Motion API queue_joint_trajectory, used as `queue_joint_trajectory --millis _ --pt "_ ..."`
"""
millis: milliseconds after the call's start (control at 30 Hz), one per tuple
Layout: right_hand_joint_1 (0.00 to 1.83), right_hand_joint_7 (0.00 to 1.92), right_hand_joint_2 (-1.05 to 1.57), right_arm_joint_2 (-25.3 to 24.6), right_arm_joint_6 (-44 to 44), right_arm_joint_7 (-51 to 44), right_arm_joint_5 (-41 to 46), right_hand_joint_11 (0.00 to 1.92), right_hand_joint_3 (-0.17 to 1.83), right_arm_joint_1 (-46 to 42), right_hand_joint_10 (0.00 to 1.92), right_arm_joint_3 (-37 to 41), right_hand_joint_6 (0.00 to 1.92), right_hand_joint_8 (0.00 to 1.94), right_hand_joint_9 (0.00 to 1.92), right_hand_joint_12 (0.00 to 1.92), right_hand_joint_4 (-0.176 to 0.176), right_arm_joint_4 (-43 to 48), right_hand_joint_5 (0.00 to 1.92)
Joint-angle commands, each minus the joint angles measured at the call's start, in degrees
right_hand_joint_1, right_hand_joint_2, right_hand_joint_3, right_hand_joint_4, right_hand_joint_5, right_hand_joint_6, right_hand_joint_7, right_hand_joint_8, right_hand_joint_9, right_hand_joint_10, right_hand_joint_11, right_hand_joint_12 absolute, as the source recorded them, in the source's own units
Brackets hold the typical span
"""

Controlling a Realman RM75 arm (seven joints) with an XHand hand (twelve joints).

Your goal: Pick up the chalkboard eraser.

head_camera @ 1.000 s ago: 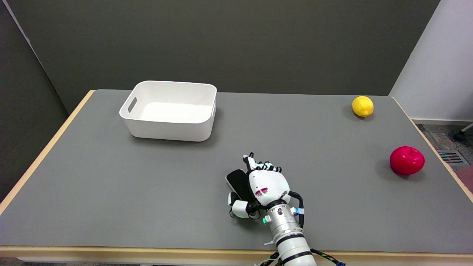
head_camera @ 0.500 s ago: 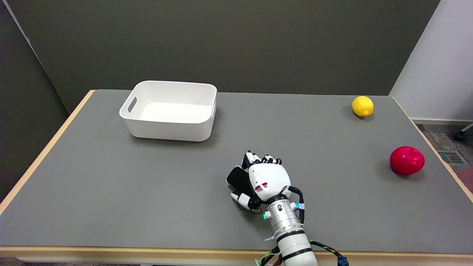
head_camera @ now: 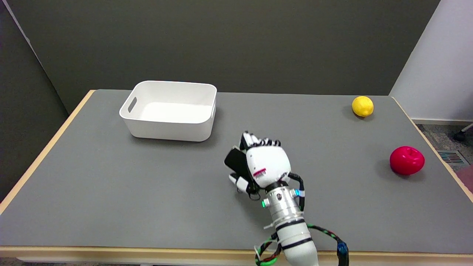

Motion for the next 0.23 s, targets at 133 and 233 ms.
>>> queue_joint_trajectory --millis 133,233 --pt "1.14 0.61 1.20 2.16 -8.23 9.93 -8.75 0.68 0.31 27.47 1.79 2.80 1.63 1.67 0.76 1.92 -0.176 -9.02 0.54" --pt "1.14 0.61 1.20 -2.97 -3.34 16.53 4.11 0.67 0.30 34.73 1.76 -6.09 1.62 1.67 0.79 1.92 -0.176 -6.06 0.55"
